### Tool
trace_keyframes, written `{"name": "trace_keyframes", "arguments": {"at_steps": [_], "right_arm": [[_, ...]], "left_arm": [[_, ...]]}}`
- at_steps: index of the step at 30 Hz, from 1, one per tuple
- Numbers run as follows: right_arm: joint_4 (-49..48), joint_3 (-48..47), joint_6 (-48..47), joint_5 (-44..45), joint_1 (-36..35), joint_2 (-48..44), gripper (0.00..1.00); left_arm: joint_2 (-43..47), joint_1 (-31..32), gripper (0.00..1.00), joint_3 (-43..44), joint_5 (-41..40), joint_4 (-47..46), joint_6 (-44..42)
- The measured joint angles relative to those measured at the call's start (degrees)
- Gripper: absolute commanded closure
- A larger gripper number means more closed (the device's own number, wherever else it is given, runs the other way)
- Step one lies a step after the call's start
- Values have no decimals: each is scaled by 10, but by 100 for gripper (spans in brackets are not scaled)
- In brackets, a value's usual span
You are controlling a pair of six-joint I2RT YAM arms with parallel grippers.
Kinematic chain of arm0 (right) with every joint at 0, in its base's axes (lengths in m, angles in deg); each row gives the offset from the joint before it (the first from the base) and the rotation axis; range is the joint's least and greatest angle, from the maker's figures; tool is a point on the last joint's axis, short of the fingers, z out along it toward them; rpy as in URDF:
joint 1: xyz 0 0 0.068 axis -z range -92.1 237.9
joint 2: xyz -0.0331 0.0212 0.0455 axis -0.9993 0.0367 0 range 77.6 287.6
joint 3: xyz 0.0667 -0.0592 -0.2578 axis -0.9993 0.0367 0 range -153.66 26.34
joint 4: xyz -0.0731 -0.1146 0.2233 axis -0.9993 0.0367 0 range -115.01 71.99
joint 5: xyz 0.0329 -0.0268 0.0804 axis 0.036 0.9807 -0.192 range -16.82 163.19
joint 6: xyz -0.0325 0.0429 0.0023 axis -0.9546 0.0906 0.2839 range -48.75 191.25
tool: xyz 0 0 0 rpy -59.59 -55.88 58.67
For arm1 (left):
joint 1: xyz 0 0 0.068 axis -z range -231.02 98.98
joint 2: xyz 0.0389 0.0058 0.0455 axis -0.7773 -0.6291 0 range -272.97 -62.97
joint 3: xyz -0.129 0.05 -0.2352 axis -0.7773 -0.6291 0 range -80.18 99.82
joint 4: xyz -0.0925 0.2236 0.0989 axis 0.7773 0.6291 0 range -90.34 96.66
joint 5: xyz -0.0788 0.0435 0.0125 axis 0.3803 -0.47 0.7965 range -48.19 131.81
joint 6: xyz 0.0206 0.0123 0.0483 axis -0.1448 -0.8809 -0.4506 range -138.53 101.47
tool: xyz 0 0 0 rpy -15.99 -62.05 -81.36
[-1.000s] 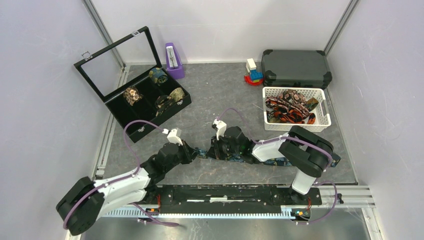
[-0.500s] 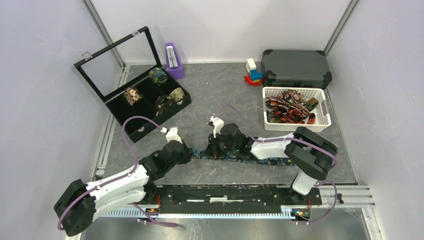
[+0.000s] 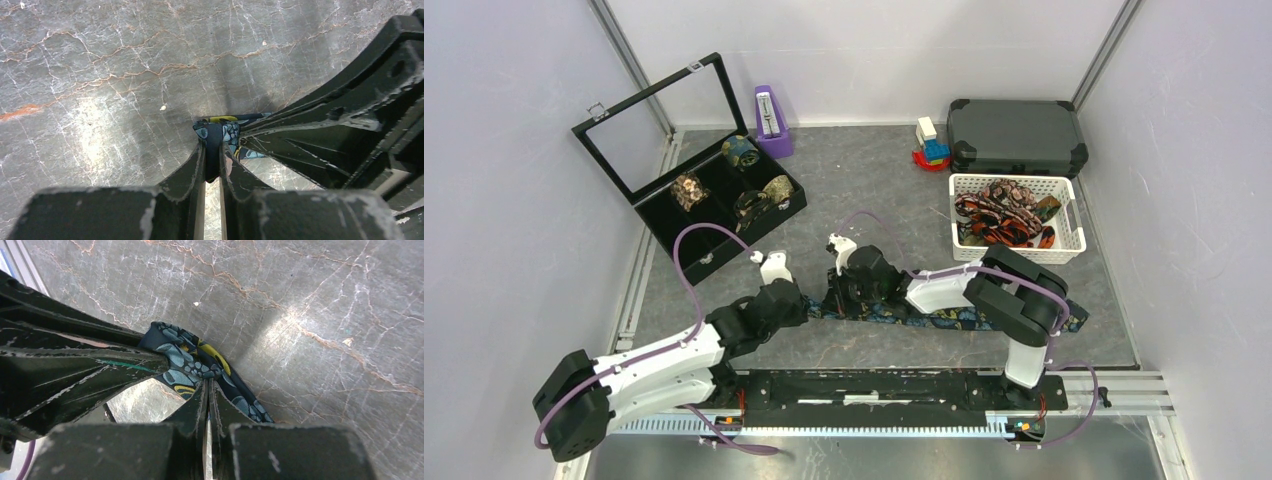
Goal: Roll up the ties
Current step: Roll the tie at the center of the board.
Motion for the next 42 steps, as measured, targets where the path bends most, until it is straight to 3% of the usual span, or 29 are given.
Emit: {"name": "trace_keyframes", "arguments": {"at_steps": [17, 28, 42], "right_arm": [[-3, -60, 17, -8, -15, 59, 96], [-8, -65, 14, -20, -15, 59, 96], [29, 92, -17, 8, 45, -129, 96]], "left_arm": [[11, 10, 98, 24, -43, 59, 0], [-58, 53, 98, 71, -122, 123, 0], [-189, 123, 98, 163, -230, 221, 23]]}}
